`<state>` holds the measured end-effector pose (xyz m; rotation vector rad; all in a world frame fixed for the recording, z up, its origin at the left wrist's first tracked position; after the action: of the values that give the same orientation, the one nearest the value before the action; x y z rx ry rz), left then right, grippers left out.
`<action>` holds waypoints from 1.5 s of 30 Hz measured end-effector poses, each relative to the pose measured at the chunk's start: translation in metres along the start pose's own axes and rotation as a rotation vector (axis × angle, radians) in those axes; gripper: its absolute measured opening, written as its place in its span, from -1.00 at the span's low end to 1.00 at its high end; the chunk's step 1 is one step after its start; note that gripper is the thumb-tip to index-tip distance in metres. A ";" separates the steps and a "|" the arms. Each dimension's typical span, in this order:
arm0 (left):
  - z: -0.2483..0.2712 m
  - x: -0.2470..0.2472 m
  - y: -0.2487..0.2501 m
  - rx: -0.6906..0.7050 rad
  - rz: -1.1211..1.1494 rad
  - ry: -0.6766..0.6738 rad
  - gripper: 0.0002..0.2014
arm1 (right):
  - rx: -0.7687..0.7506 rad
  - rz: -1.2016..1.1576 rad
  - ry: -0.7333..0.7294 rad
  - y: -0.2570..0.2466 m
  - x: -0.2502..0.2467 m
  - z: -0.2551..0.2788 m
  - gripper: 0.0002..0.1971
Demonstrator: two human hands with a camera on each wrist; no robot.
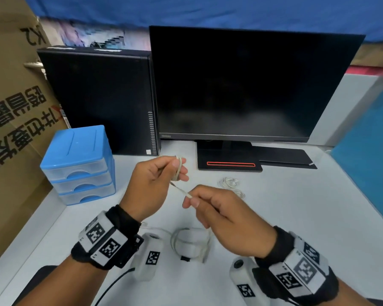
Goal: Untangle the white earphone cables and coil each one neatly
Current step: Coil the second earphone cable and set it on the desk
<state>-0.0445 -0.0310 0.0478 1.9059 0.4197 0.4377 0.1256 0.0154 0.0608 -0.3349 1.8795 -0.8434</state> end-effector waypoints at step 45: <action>-0.003 -0.002 -0.004 -0.054 0.017 -0.013 -0.76 | 0.061 -0.131 0.009 0.000 0.017 0.000 -0.78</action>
<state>-0.0480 -0.0279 0.0448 1.8603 0.3797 0.4441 0.1180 0.0064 0.0493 -0.4212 1.8513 -0.9897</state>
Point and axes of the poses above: each hand's wrist, its own z-axis away from the middle knuckle, its own x-axis out of the palm, y = z × x, the point moved 3 cm from there along -z, towards the middle knuckle, and after that the axes turned 13 degrees about z, right-handed, at the moved point
